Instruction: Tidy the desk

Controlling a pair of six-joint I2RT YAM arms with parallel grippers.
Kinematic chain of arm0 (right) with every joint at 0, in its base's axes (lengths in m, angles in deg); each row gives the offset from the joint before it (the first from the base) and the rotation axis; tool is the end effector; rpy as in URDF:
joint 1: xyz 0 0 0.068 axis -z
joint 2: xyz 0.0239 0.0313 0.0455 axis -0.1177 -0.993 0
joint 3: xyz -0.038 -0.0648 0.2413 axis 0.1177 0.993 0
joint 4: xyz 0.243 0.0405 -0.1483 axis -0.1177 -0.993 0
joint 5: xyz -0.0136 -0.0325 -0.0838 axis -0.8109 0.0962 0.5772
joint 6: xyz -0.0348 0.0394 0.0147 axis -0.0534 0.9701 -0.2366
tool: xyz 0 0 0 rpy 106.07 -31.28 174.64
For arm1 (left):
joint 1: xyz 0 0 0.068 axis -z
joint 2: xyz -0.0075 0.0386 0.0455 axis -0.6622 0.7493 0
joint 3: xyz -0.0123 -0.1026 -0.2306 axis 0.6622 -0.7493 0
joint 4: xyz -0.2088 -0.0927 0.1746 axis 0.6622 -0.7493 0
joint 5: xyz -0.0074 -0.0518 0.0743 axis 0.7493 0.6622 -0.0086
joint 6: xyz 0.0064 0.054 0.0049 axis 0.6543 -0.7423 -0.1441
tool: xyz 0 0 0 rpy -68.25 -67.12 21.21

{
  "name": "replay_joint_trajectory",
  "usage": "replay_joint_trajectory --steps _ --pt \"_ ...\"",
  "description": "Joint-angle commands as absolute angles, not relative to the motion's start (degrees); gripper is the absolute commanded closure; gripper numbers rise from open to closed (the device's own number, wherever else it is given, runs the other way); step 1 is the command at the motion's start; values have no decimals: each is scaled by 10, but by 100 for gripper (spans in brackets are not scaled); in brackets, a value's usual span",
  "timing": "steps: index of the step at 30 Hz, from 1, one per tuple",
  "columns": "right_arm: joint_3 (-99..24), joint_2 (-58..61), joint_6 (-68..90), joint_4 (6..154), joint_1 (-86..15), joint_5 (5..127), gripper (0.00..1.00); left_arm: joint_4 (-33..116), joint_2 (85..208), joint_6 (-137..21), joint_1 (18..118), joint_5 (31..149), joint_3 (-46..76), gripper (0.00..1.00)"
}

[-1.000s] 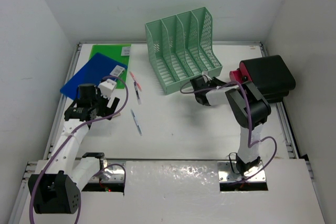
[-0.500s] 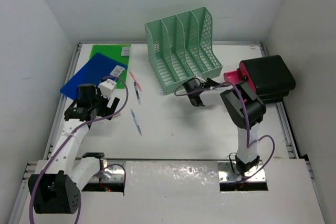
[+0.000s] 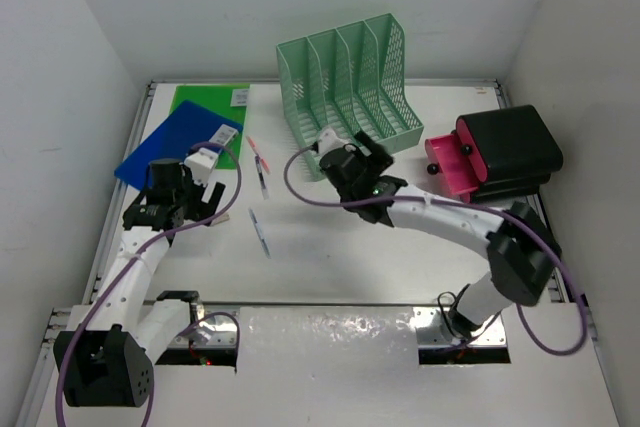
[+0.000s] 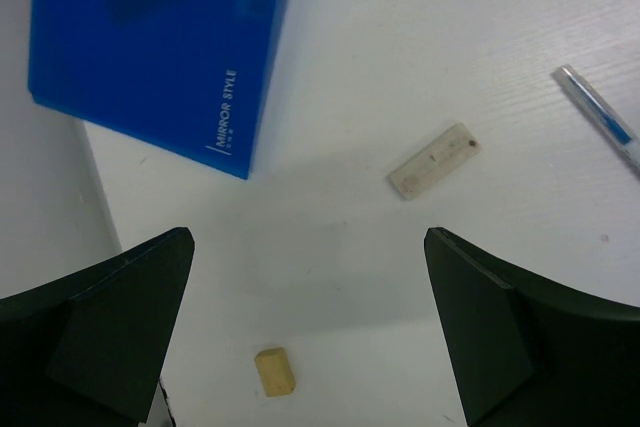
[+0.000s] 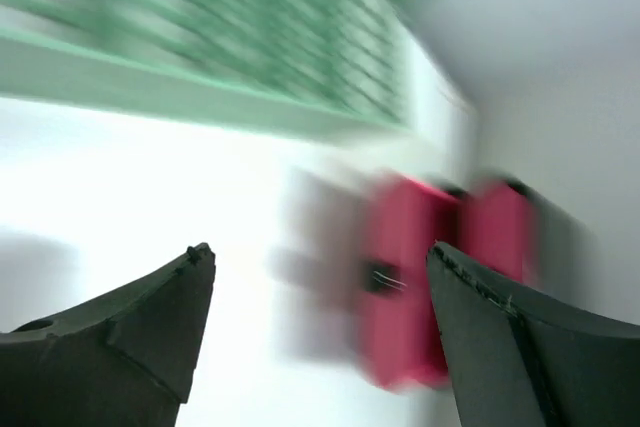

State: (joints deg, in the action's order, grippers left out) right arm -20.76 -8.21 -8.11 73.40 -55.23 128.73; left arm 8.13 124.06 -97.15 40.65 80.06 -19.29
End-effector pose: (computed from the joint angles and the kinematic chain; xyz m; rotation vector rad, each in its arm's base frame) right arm 0.2620 0.2503 0.2033 -0.5631 1.9201 -0.6863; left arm 0.2282 0.0044 0.2174 0.5480 2.3219 0.2754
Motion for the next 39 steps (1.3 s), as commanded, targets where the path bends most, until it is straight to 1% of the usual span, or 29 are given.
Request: replay_joint_trajectory --steps 1,2,4,5,7,8,12,16,19,20,21,22,26,27,30,31,34,37,39 --pt "-193 -41 47 799 -604 961 20 133 1234 -929 409 728 -205 0" --pt "-188 -54 97 826 -619 911 25 134 1233 -914 409 720 -213 0" --pt "-201 -89 131 865 -640 829 29 143 1220 -911 406 693 -221 0" --pt "-215 -136 143 867 -662 819 32 149 1213 -906 395 680 -228 0" --pt "-277 -189 148 855 -695 815 34 161 1192 -899 374 649 -235 1" --pt "-300 -238 153 845 -704 813 35 164 1186 -897 368 643 -241 0" --pt "-404 -330 175 809 -733 826 37 171 1166 -891 336 644 -246 0" --pt "-423 -381 214 803 -737 850 40 176 1165 -890 317 638 -247 0" --pt "-441 -416 234 774 -739 895 45 176 1162 -891 316 641 -249 0" --pt "-442 -420 236 767 -740 905 47 176 1162 -891 316 642 -249 0" --pt "-440 -425 237 763 -741 906 54 174 1161 -892 316 644 -249 1" --pt "-435 -426 241 763 -742 909 56 175 1160 -892 316 645 -249 0" --pt "-399 -416 249 769 -743 939 60 174 1158 -893 316 646 -249 0" --pt "-397 -414 248 771 -742 938 63 175 1158 -893 316 647 -249 0" --pt "-400 -419 244 765 -743 924 85 174 1158 -893 316 648 -249 0" --pt "-401 -423 244 760 -742 918 100 174 1157 -894 316 648 -249 0" --pt "-391 -411 223 757 -742 921 100 173 1155 -895 316 652 -249 0" --pt "-352 -347 169 773 -743 927 100 172 1156 -896 315 656 -249 0" --pt "-325 -272 136 771 -741 949 100 171 1157 -897 316 658 -248 0"
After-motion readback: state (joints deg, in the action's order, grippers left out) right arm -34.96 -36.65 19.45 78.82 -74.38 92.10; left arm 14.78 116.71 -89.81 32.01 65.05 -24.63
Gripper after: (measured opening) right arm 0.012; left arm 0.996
